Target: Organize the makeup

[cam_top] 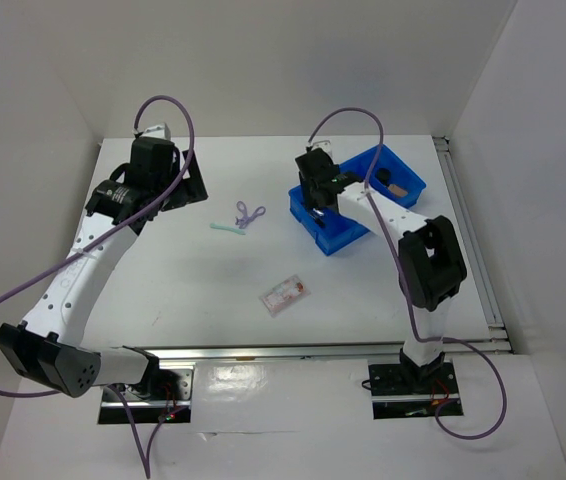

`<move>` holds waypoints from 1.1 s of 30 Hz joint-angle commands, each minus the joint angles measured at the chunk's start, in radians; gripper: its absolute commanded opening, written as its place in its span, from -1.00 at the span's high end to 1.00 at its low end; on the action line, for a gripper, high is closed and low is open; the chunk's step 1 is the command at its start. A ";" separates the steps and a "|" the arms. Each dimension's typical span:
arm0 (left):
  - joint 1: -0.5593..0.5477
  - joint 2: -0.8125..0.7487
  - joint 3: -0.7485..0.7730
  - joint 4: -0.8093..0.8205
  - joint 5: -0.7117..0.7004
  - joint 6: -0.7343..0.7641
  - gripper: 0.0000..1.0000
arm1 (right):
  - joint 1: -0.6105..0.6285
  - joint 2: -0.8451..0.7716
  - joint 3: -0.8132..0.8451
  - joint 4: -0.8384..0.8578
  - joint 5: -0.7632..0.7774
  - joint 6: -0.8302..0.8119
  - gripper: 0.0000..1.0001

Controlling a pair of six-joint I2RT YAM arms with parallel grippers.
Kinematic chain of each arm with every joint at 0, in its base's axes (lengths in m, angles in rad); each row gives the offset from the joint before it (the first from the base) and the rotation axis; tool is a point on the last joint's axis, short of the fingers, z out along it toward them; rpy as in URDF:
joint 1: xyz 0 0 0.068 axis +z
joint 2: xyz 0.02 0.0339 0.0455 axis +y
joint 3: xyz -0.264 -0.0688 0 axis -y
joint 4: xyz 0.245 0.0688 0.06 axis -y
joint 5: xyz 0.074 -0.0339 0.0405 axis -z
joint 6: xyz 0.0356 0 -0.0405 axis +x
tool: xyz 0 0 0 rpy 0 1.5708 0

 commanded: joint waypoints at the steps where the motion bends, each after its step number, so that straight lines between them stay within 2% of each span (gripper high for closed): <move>1: 0.004 -0.030 0.019 0.031 0.014 0.011 -1.00 | 0.077 -0.140 0.070 -0.133 0.042 0.099 -0.29; 3: 0.004 -0.030 0.019 0.031 0.014 0.011 -1.00 | 0.100 -0.186 0.044 -0.178 0.013 0.157 -0.55; 5: 0.004 -0.030 0.019 0.031 0.014 0.011 -1.00 | 0.112 -0.261 -0.037 -0.232 -0.072 0.225 -0.67; 8: 0.004 -0.030 0.019 0.031 0.014 0.020 -1.00 | 0.172 -0.368 -0.179 -0.269 -0.201 0.369 -0.73; 12: 0.004 -0.030 0.019 0.031 0.024 0.020 -1.00 | 0.270 -0.450 -0.315 -0.323 -0.266 0.693 -0.76; 16: 0.004 -0.030 0.019 0.041 0.024 0.020 -1.00 | 0.315 -0.493 -0.459 -0.243 -0.336 0.921 -0.84; 19: 0.004 -0.030 0.019 0.041 0.024 0.020 -1.00 | 0.330 -0.505 -0.550 -0.120 -0.395 1.019 -0.93; 25: 0.004 -0.039 0.010 0.031 0.014 0.029 -1.00 | 0.330 -0.407 -0.601 0.047 -0.468 1.087 -0.98; 33: 0.004 -0.048 0.000 0.031 0.005 0.029 -1.00 | 0.330 -0.246 -0.506 0.033 -0.468 1.069 -0.98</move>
